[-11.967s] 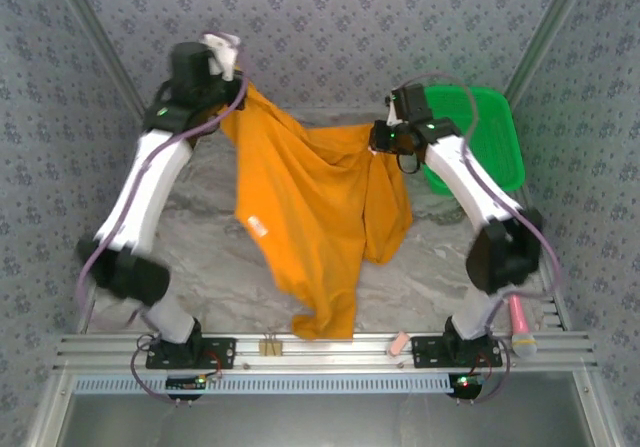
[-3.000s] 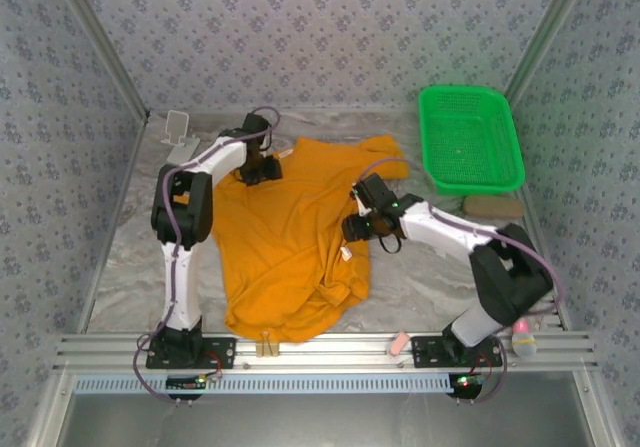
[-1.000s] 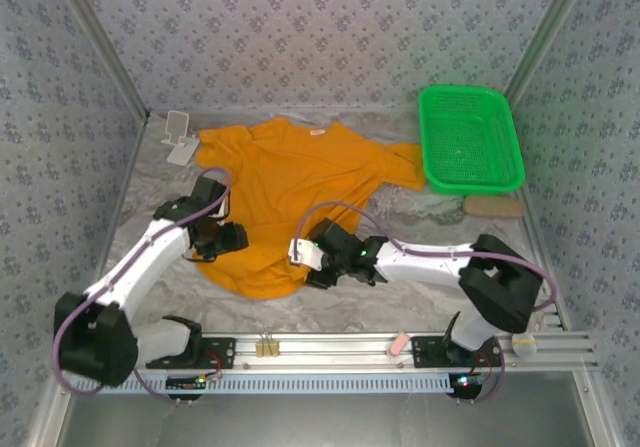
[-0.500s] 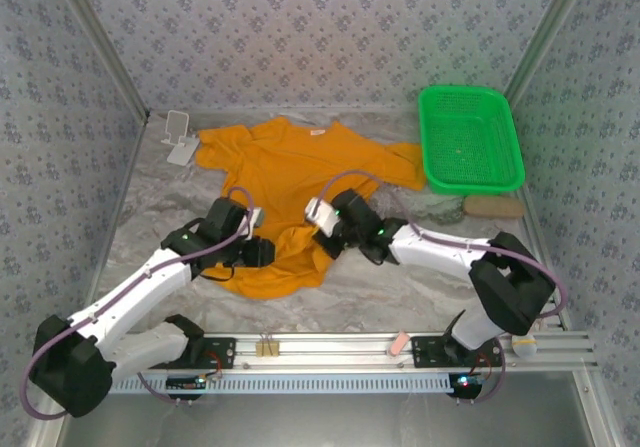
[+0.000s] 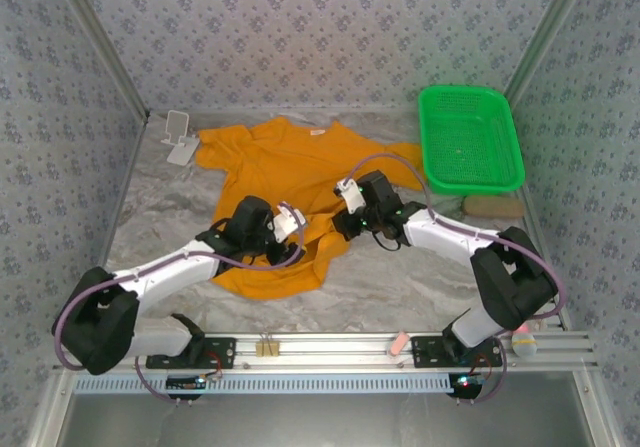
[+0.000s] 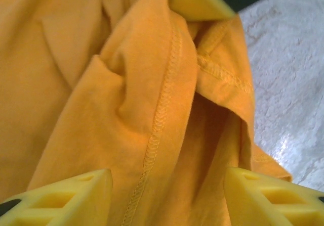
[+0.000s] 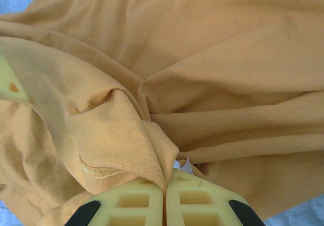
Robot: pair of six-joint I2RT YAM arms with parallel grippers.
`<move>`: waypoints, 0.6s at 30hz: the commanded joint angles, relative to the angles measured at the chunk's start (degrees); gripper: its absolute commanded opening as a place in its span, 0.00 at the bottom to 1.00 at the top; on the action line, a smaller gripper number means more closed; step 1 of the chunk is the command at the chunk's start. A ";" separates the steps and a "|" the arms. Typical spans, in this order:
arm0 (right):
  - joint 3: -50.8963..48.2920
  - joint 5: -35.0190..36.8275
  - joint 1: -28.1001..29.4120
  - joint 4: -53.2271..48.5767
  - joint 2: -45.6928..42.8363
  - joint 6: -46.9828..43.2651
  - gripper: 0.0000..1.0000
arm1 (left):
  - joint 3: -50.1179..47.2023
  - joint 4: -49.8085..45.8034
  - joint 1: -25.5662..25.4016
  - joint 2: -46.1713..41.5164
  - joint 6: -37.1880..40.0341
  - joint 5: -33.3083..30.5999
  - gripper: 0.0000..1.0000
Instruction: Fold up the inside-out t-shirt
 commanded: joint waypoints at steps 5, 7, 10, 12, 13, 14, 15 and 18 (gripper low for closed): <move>-0.43 -7.19 -2.11 2.06 -1.36 4.62 0.07 | 2.17 4.86 -3.99 5.05 11.39 -7.76 0.61; -0.60 -8.67 -2.33 2.71 -1.53 5.15 0.07 | 2.76 6.12 -4.83 7.01 12.84 -10.95 0.60; -0.78 -9.87 -2.67 3.79 -1.59 6.24 0.07 | 3.88 6.59 -5.28 9.68 16.05 -15.36 0.57; -0.85 -10.14 -3.06 4.22 -1.69 7.10 0.06 | 4.28 7.71 -5.42 11.29 16.77 -22.04 0.50; -1.10 -10.24 -3.26 4.68 -1.80 7.36 0.06 | 4.32 9.32 -5.15 12.07 15.46 -26.91 0.33; -1.28 -9.79 -3.37 4.77 -1.85 7.34 0.06 | 4.38 9.21 -4.33 11.75 14.49 -27.17 0.14; -1.29 -8.91 -3.35 4.47 -1.78 6.94 0.06 | 4.39 8.51 -3.46 10.70 13.44 -25.09 0.01; -1.02 -3.56 -3.12 2.00 -1.27 3.64 0.07 | 4.90 4.91 -2.80 3.50 10.33 -19.93 0.00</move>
